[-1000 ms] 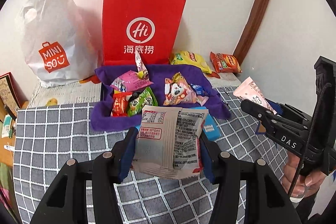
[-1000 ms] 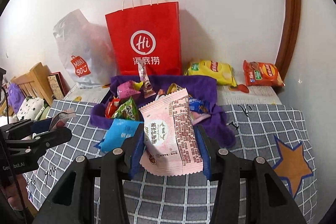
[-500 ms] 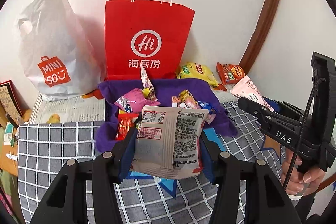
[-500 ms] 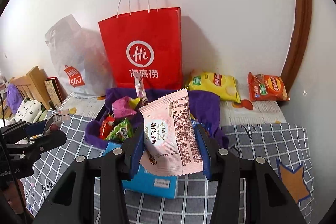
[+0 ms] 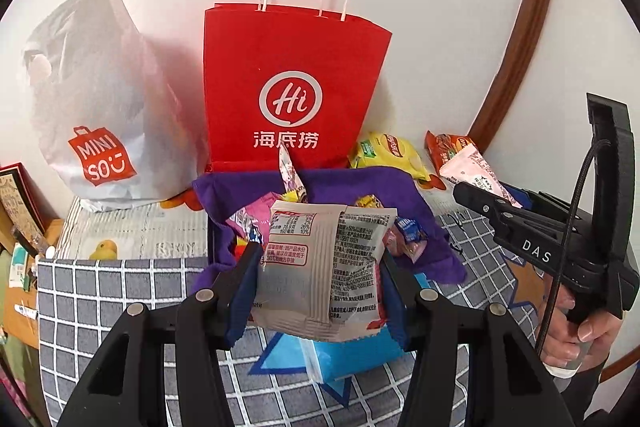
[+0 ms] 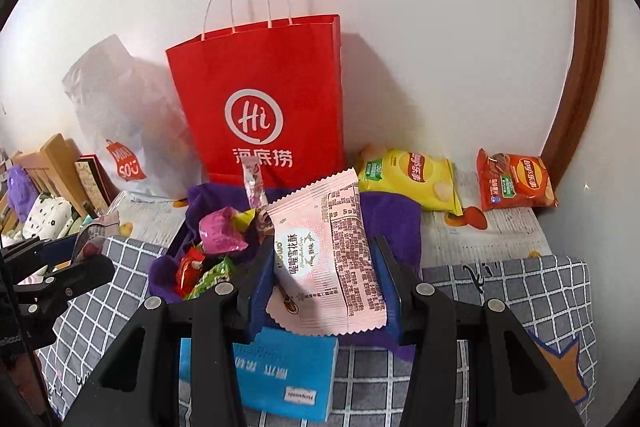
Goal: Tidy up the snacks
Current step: 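Carry the pink biscuit pack and white sachet up over the purple towel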
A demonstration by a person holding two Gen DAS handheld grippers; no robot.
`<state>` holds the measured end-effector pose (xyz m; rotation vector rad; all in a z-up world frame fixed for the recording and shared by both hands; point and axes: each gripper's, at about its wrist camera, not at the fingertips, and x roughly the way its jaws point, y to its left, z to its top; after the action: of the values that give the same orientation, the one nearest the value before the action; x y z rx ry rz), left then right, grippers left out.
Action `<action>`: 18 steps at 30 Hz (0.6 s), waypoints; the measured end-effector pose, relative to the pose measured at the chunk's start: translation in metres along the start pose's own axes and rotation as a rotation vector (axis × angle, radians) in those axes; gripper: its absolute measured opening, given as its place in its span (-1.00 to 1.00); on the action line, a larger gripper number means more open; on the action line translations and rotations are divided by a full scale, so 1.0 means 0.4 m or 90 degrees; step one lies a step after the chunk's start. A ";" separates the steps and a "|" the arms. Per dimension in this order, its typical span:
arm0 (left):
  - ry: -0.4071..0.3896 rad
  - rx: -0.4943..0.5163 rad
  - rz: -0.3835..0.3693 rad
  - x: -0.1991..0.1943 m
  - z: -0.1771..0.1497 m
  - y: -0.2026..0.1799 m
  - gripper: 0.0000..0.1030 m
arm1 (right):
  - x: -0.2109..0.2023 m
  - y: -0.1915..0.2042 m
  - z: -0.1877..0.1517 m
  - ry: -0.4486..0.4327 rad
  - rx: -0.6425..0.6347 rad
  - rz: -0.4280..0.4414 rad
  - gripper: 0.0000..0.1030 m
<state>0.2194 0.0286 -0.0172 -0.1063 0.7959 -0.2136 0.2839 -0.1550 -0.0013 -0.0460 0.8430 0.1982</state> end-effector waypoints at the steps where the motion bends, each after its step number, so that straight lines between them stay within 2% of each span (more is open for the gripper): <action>1: 0.000 0.000 -0.001 0.004 0.005 0.003 0.01 | 0.006 -0.003 0.005 0.001 0.003 -0.001 -0.10; 18: 0.006 -0.019 0.002 0.081 0.089 0.069 0.01 | 0.094 -0.018 0.097 0.000 0.014 0.000 -0.10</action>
<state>0.2709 0.0484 -0.0199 -0.1317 0.8094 -0.1996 0.3383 -0.1517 -0.0039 -0.0254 0.8449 0.1882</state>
